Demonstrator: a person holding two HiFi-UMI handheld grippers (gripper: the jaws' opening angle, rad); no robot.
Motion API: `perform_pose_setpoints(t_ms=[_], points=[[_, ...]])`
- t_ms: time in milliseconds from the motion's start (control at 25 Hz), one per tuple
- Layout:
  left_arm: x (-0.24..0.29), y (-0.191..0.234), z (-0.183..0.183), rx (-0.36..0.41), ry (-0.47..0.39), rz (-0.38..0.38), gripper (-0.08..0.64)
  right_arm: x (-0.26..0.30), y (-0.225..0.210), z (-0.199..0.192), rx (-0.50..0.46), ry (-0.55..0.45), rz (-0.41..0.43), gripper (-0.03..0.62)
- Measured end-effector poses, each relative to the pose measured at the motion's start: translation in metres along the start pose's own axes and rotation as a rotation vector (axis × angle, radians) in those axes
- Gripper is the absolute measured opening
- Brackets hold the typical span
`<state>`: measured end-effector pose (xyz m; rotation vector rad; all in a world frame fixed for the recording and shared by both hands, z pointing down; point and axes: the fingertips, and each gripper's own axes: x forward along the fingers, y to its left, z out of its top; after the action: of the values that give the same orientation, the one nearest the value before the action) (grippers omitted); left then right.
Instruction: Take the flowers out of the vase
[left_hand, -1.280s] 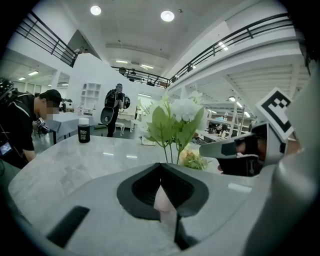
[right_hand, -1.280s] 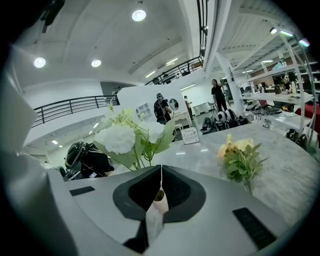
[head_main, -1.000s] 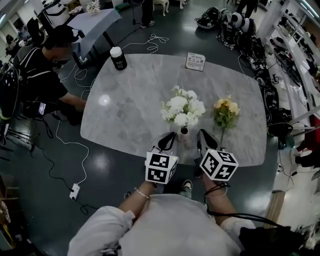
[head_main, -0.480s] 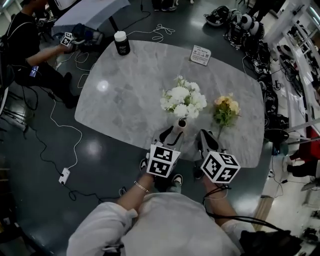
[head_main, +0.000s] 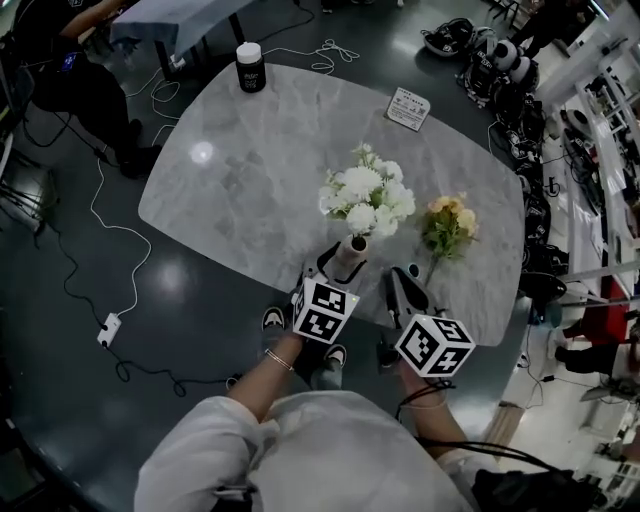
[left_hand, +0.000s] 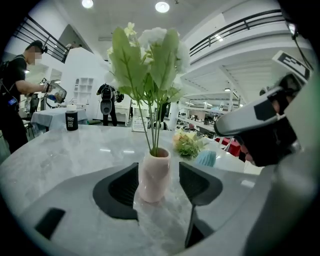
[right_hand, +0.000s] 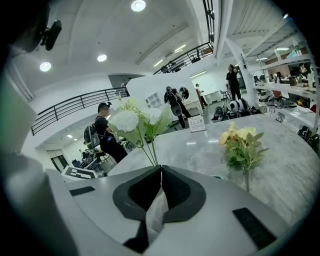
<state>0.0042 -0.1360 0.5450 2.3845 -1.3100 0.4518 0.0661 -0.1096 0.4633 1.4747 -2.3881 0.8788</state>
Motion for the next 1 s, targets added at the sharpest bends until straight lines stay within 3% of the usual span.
perform_pose_setpoints(t_ms=[320, 1000], points=[[0.022, 0.003, -0.003, 0.02, -0.013, -0.019, 0.249, 0.002, -0.004, -0.006, 0.008, 0.017, -0.003, 0.011], [0.027, 0.005, -0.006, 0.044, 0.015, -0.094, 0.247, 0.029, 0.017, -0.003, -0.037, 0.054, 0.078, 0.012]])
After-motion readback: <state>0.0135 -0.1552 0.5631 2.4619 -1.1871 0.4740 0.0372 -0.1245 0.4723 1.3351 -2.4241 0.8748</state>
